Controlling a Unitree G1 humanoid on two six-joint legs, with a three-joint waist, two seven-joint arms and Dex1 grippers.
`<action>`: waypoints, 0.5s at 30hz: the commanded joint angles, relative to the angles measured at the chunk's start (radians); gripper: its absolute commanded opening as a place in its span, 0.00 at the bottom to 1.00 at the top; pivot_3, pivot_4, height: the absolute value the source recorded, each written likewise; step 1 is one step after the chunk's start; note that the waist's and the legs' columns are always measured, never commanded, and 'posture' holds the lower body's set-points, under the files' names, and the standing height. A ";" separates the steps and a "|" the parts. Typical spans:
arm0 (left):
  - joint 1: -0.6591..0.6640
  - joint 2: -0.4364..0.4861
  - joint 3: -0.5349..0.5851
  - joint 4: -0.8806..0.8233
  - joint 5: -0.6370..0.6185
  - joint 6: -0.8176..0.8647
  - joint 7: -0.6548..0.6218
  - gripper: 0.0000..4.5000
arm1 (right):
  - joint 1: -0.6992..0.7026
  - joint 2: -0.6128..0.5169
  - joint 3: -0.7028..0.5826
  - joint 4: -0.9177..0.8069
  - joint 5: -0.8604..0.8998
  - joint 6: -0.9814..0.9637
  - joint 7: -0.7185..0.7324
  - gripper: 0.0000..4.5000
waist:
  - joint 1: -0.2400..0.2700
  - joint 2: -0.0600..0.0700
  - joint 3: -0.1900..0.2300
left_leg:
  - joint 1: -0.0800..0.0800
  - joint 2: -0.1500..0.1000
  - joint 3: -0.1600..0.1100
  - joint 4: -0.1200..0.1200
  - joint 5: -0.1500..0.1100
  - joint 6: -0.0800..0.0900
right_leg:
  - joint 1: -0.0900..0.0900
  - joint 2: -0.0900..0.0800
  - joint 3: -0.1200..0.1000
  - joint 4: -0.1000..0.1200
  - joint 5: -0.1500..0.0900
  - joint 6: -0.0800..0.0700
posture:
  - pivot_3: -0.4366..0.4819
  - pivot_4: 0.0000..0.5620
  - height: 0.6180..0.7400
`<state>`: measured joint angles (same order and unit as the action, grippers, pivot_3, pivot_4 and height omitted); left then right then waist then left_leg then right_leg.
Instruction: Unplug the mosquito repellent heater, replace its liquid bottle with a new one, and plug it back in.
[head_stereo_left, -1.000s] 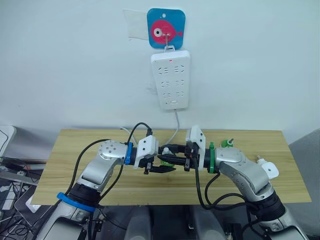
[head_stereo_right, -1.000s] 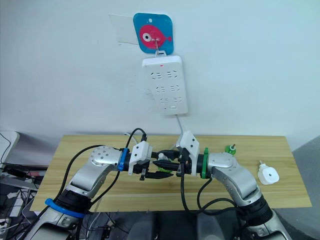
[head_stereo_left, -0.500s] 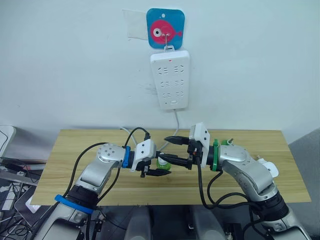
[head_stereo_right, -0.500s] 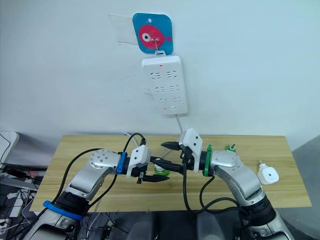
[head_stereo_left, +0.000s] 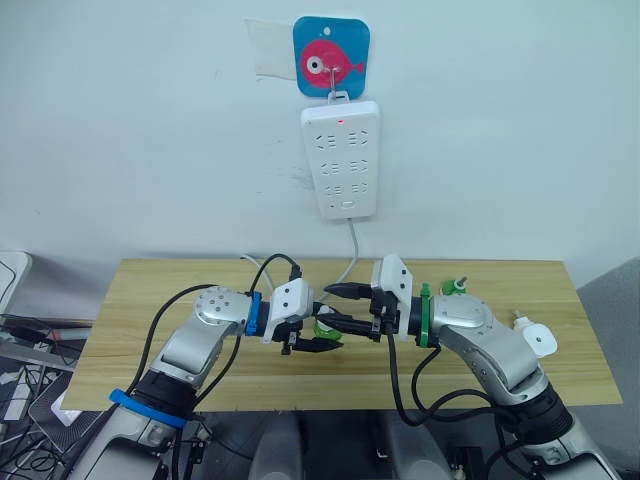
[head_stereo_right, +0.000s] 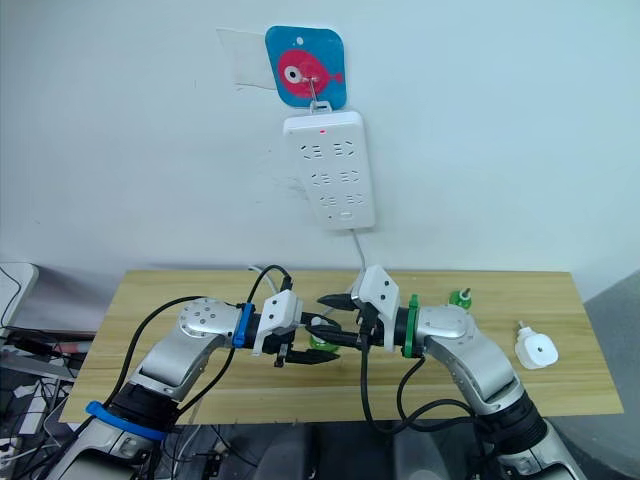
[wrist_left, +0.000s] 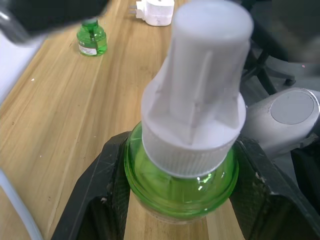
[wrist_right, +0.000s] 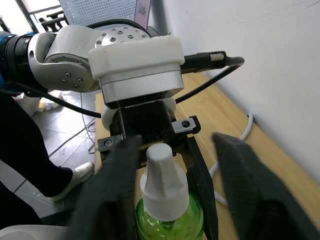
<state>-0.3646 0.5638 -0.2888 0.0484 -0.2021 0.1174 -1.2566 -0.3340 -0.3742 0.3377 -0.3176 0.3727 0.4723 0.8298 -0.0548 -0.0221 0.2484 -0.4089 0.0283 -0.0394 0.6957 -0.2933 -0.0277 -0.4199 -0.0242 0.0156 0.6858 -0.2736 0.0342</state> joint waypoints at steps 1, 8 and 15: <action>0.005 0.004 -0.003 -0.036 -0.001 -0.014 -0.004 0.50 | -0.005 0.006 0.004 -0.013 0.003 -0.019 0.019 0.25 | 0.000 0.000 0.000 | 0.000 0.000 0.000 0.000 0.000 0.000 | 0.000 0.000 0.000 0.000 0.000 0.000 | 0.40 0.39 1.00; 0.004 0.005 0.000 -0.036 0.000 -0.011 -0.003 0.50 | -0.006 0.013 -0.009 -0.023 0.029 -0.012 0.037 0.04 | 0.000 0.000 0.000 | 0.000 0.000 0.000 0.000 0.000 0.000 | 0.000 0.000 0.000 0.000 0.000 0.000 | 0.40 0.40 1.00; 0.004 0.010 0.005 -0.011 0.006 -0.016 -0.001 0.50 | -0.050 0.002 -0.137 -0.122 0.165 0.085 0.006 0.04 | 0.000 0.000 0.000 | 0.000 0.000 0.000 0.000 0.000 0.000 | 0.000 0.000 0.000 0.000 0.000 0.000 | 0.40 0.40 1.00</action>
<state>-0.3637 0.5657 -0.2887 0.0492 -0.1966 0.1188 -1.2551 -0.3678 -0.3625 0.2518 -0.3711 0.4889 0.5356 0.8446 -0.0545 -0.0221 0.2484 -0.4089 0.0284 -0.0397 0.6957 -0.2933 -0.0277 -0.4199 -0.0243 0.0154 0.6859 -0.2736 0.0342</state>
